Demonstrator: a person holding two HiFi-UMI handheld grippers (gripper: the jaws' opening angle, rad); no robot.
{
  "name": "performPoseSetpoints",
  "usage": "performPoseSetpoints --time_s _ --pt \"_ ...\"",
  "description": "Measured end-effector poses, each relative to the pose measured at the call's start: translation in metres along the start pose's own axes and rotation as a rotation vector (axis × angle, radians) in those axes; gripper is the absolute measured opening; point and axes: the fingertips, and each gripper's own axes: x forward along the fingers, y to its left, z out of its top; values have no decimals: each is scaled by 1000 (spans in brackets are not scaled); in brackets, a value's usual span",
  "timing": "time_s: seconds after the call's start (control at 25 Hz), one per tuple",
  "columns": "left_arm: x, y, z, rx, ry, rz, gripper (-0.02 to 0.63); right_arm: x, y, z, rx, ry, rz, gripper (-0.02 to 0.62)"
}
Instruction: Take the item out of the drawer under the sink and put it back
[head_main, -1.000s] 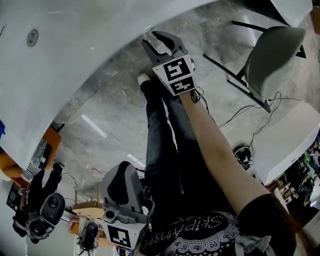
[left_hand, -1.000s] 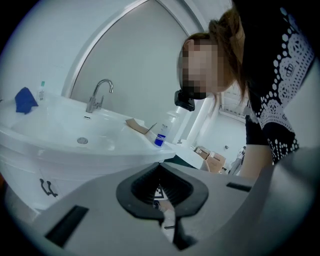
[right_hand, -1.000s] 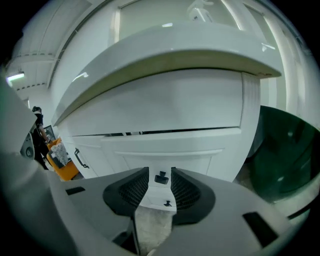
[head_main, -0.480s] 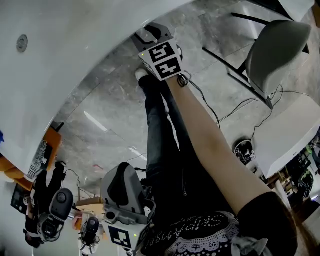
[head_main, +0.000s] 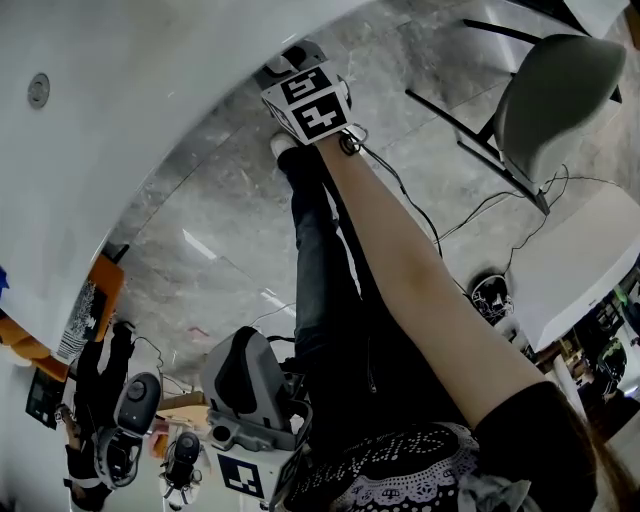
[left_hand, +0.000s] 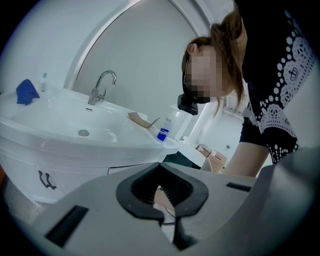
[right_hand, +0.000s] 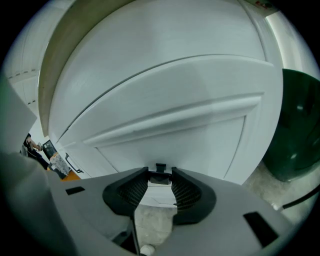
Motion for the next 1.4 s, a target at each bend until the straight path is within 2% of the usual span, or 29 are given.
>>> performPoseSetpoints --time_s 0.88,1.4 --pt "-4 5 -2 -24 1 -8 5 0 1 2 -26 -12 -5 147" --pt "-12 10 -1 -33 -23 18 5 -5 4 -3 -43 -12 -16 146"
